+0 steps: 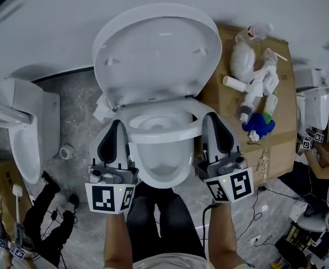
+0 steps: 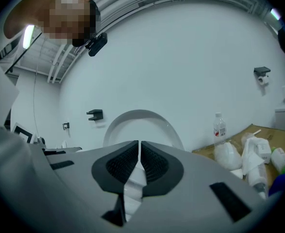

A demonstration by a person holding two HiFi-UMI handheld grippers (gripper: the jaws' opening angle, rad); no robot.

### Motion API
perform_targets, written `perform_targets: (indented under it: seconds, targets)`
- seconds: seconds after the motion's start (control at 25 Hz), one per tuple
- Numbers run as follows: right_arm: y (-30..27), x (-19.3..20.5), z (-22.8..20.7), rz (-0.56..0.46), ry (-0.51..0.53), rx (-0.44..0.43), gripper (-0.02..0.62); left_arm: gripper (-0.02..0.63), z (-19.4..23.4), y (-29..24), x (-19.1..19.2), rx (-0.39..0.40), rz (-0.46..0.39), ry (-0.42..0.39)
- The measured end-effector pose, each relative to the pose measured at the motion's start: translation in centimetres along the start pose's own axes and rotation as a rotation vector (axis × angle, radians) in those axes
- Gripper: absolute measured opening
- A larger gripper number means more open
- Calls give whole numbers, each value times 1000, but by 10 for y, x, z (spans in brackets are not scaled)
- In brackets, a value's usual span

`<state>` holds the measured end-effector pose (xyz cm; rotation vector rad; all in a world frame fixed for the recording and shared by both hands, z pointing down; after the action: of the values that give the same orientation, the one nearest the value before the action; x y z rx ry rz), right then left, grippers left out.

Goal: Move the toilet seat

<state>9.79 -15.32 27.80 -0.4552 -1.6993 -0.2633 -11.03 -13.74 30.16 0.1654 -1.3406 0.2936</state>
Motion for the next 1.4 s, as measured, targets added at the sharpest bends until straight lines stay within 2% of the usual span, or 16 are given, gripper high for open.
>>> perform_targets:
  seconds: [1.4]
  targets:
    - [-81, -23, -18, -85, 38, -61, 26, 9, 30, -66, -23, 0, -84, -59]
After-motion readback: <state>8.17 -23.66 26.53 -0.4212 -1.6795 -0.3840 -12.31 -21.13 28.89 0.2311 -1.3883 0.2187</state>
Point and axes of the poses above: the fingertips, and each gripper's own axes: y backward along the fingers, z to its left, x out of its underside, the point moved 1 cm from there along y, backward along the fingers, and after that the axes turned 1 degree about y, right-handed, at the moved point
